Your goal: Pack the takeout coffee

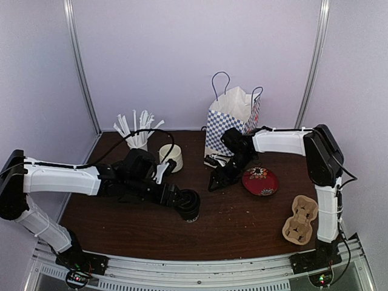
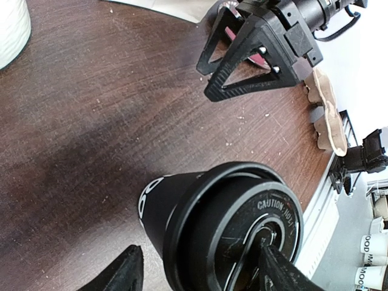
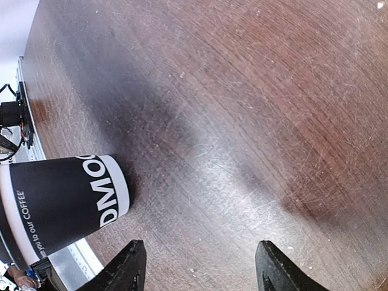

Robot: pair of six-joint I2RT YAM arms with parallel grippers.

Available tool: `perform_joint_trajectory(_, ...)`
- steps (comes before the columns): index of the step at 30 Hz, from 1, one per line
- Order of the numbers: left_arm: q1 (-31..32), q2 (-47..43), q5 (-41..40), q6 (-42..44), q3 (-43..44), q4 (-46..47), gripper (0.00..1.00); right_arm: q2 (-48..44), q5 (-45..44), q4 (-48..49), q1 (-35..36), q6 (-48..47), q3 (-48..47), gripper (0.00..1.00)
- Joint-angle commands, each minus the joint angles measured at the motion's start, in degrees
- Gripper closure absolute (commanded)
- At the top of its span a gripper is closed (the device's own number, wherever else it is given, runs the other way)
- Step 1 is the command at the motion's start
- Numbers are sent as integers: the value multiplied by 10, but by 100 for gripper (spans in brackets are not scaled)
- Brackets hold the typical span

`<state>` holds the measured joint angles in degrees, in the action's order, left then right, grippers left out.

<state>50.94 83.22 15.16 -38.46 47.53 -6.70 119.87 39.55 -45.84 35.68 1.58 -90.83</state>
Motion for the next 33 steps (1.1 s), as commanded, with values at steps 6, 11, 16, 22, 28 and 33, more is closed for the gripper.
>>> perform_joint_trajectory(6, 0, 14, -21, -1, 2, -2, 35, -70, 71, 19, 7, -8, 46, 32)
perform_joint_trajectory(11, 0, 45, -17, -8, 20, -3, 37, -118, 218, 116, 8, 34, 140, 34)
perform_joint_trajectory(16, -1, 65, -15, -7, 32, -15, 37, -127, 261, 205, 20, 102, 195, 28)
perform_joint_trajectory(22, 0, 63, -18, -5, 31, -25, 38, -93, 265, 192, 42, 101, 172, 27)
perform_joint_trajectory(28, 0, 65, -21, -5, 29, -29, 38, -82, 277, 192, 52, 98, 166, 27)
perform_joint_trajectory(33, -1, 67, -20, -3, 32, -30, 38, -79, 266, 195, 55, 101, 169, 27)
